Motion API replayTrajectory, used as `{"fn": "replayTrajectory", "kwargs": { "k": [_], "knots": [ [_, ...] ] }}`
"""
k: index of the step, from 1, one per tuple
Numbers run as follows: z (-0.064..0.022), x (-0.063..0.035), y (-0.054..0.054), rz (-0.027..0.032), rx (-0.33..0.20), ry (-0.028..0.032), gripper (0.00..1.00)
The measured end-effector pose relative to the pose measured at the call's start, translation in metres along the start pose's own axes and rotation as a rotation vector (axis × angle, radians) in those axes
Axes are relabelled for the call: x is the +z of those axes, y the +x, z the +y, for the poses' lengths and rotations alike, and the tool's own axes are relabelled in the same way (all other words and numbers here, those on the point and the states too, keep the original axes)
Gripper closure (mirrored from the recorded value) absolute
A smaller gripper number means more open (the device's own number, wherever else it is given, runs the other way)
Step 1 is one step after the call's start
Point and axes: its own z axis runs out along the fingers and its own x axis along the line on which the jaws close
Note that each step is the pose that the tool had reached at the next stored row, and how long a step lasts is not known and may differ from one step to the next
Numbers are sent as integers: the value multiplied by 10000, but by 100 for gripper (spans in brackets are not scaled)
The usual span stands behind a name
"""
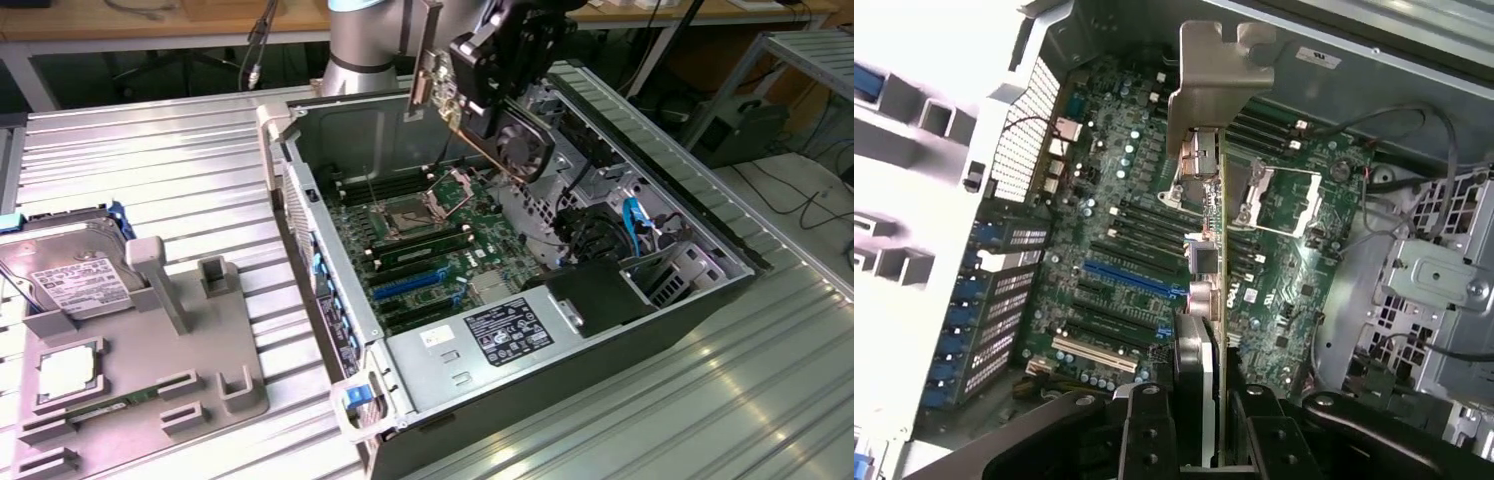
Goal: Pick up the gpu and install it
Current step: 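Insert the gpu into the slot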
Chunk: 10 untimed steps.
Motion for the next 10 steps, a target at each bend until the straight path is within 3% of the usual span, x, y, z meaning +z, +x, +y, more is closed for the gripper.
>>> {"fn": "replayTrajectory", "kwargs": {
  "k": [10],
  "knots": [
    [0,0,0,48,-1082,-11,72]
  ]
}}
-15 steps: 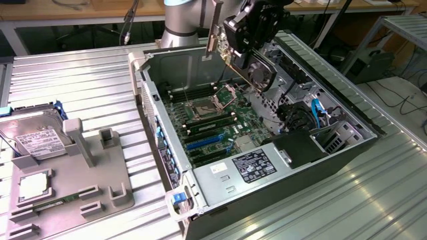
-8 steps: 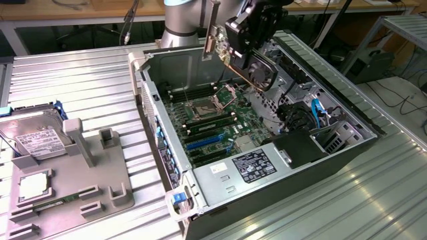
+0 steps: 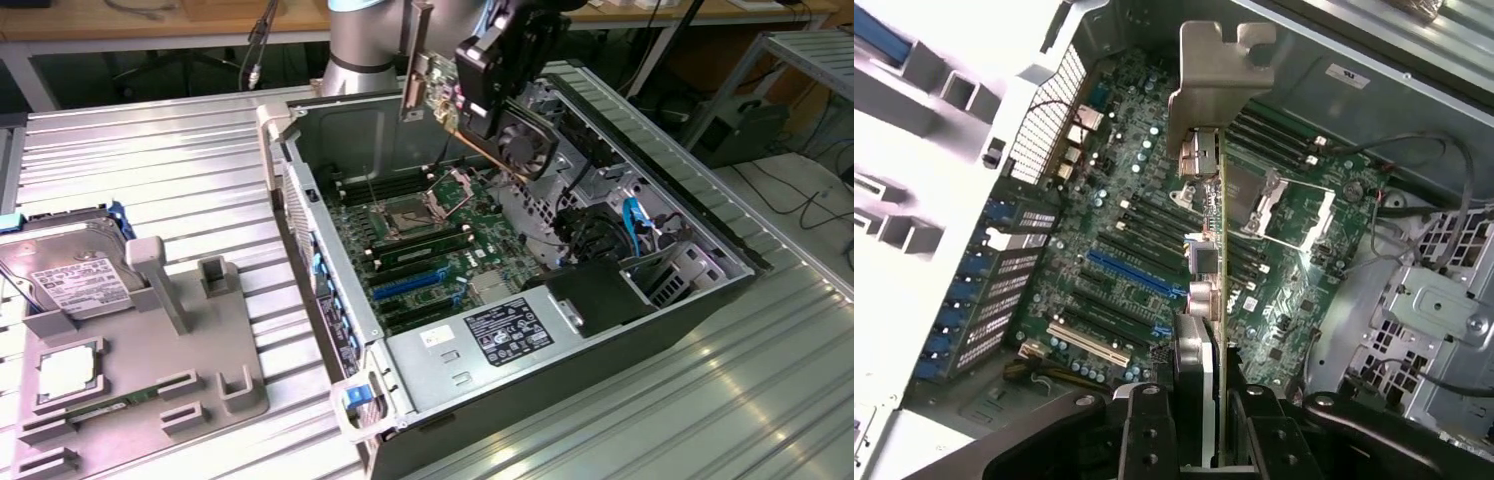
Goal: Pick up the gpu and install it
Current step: 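Insert the gpu into the slot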
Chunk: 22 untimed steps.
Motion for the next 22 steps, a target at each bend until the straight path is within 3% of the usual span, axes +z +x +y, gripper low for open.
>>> {"fn": "replayTrajectory", "kwargs": {
  "k": [22],
  "knots": [
    [0,0,0,101,-2280,-24,72]
  ]
}}
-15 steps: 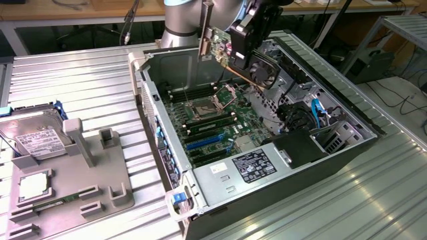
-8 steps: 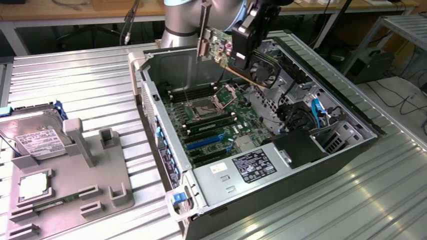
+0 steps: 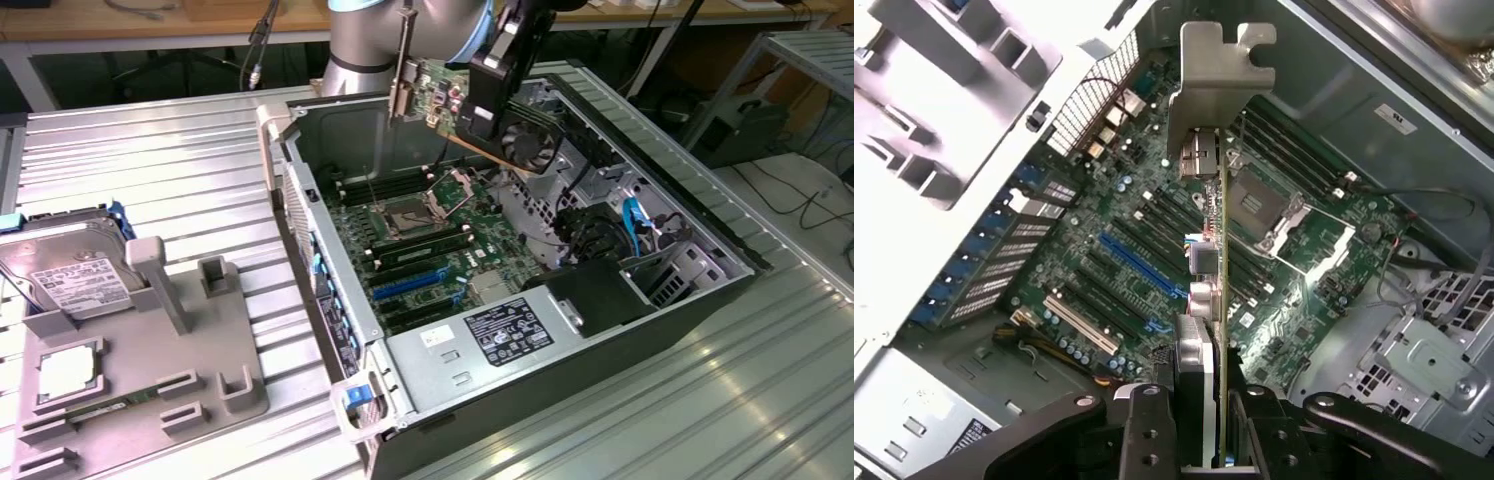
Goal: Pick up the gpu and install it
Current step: 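Insert the gpu into the slot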
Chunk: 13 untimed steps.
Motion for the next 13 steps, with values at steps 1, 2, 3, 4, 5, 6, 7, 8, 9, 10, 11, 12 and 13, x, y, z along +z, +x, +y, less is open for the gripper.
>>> {"fn": "replayTrajectory", "kwargs": {
  "k": [1,2,3,4,5,6,7,8,9,10,11,12,13],
  "knots": [
    [0,0,0,4,-105,-1,72],
    [0,0,0,9,-216,-2,72],
    [0,0,0,16,-364,-4,72],
    [0,0,0,21,-479,-5,72],
    [0,0,0,29,-642,-7,72],
    [0,0,0,34,-785,-9,72],
    [0,0,0,43,-989,-11,72],
    [0,0,0,49,-1108,-12,72],
    [0,0,0,55,-1245,-13,72],
    [0,0,0,66,-1482,-15,72],
    [0,0,0,76,-1719,-19,72],
    [0,0,0,85,-1932,-21,72],
    [0,0,0,96,-2165,-23,72]
  ]
}}
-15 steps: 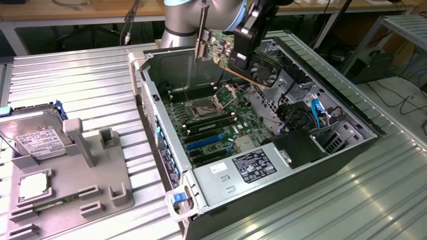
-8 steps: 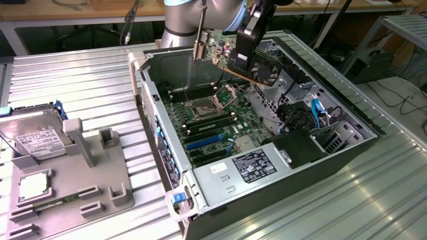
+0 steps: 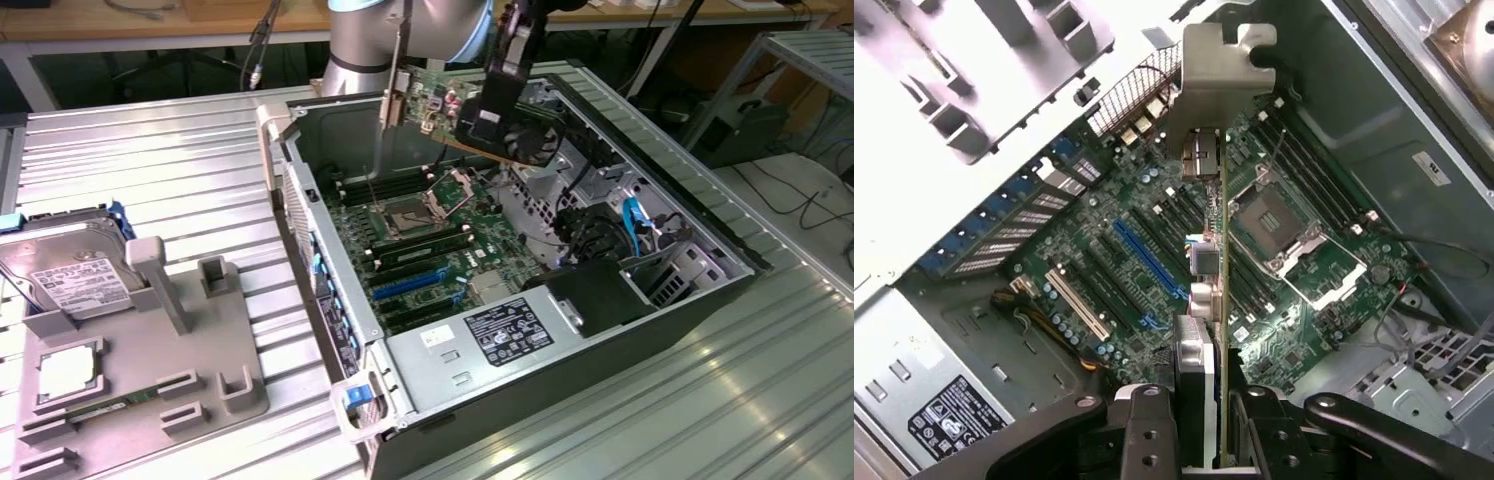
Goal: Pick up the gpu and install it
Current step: 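Insert the gpu into the slot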
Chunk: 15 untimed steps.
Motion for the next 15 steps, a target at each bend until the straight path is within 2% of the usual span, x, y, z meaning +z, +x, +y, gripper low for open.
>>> {"fn": "replayTrajectory", "kwargs": {
  "k": [5,15],
  "knots": [
    [0,0,0,41,-931,-10,72],
    [0,0,0,109,-2452,-26,72]
  ]
}}
